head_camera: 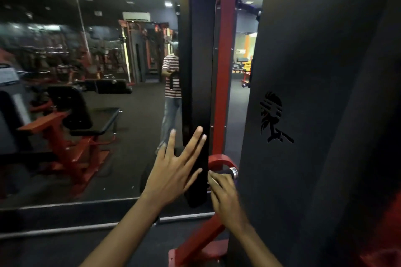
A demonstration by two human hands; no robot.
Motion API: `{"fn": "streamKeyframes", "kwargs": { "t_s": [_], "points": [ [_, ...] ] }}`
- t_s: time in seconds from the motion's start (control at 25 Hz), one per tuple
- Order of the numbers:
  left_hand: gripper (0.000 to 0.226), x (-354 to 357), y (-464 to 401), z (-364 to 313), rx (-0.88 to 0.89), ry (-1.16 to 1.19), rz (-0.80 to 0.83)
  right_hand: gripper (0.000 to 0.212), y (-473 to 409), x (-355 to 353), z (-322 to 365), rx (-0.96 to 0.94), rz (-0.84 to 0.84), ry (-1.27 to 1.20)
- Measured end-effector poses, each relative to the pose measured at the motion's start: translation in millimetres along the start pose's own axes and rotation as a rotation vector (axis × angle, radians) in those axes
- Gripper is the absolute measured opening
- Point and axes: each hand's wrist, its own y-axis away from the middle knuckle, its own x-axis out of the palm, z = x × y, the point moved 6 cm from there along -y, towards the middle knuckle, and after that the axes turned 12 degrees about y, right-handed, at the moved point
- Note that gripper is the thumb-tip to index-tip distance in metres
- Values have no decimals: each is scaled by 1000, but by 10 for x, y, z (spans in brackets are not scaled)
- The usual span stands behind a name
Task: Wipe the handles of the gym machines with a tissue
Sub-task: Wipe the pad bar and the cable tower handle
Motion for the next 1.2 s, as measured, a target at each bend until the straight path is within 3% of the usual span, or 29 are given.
{"fn": "streamKeyframes", "kwargs": {
  "t_s": [0.2, 0.32, 0.44, 0.52, 0.68, 0.84, 1.0, 1.12, 1.2],
  "points": [
    [76, -25, -39, -29, -55, -55, 1, 45, -21, -40, -266, -148, 1, 126],
    [77, 8, -16, -41, -71, -52, 25, 48, 3, -115, -664, 56, 4, 95],
    [77, 6, -39, -75, -54, -116, 40, 35, -44, -149, -767, 199, -68, 13],
    [77, 2, -70, -80, -41, -160, 39, 35, -140, -104, -500, 131, -78, -63],
    [76, 36, -98, -73, -2, -194, 52, 40, -174, 77, -73, -54, 88, -105],
    [76, 45, -107, -47, 8, -191, 56, 50, -205, -8, -303, -232, 79, 109],
    [77, 44, -119, -46, 3, -185, 70, 47, -152, -12, -827, -6, 172, 159],
    [78, 50, -114, -49, -1, -173, 66, 36, -220, -88, -985, 228, 128, 7],
    [78, 51, -121, -60, 1, -176, 63, 40, -421, -126, -828, 241, 89, -123]
  ]
}}
